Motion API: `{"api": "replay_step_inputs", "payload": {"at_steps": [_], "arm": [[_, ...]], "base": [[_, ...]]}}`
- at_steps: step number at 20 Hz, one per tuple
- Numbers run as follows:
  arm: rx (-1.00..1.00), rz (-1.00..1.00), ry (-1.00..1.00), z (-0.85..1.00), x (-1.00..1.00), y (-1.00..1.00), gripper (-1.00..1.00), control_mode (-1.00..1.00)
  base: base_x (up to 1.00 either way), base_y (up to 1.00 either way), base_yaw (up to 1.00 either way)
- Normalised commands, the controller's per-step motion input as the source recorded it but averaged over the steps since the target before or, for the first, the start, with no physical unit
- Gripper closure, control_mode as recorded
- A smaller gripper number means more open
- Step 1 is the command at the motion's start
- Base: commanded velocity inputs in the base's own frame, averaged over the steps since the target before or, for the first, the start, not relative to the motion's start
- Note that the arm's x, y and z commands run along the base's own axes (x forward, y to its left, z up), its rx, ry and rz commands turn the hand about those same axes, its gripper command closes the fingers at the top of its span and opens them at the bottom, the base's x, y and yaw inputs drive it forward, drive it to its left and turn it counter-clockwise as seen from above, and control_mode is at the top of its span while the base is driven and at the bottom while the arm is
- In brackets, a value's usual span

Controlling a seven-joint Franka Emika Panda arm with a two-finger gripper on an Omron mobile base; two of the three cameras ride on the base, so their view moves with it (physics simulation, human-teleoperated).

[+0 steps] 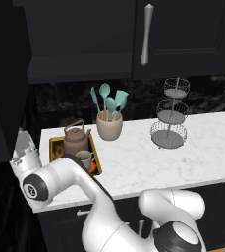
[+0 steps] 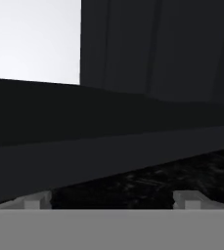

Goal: Pick the kettle from the counter and place it on the tray. Then pick the mug from the cabinet and place it on the tray. Then close the cabinet doors.

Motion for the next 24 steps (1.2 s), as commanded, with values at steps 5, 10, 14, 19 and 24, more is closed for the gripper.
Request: {"api": "replay_step_inputs", "payload": {"at_steps": [5,10,14,19,24], "arm": [[0.16,0.0,-0.09,0.07,-0.33,-0.15,-1.0,-1.0],[0.3,0.0,0.0,0.36,-0.17,-0.36,-1.0,-1.0],[0.33,0.06,0.01,0.46,-0.02,-0.37,-1.0,-1.0],[0.33,0.14,0.03,0.46,0.0,-0.41,-1.0,-1.0],[0.33,0.19,0.03,0.41,0.0,-0.45,-1.0,-1.0]], "base": [[0.0,0.0,0.0],[0.0,0.0,0.0],[0.0,0.0,0.0],[0.0,0.0,0.0],[0.0,0.0,0.0]]}}
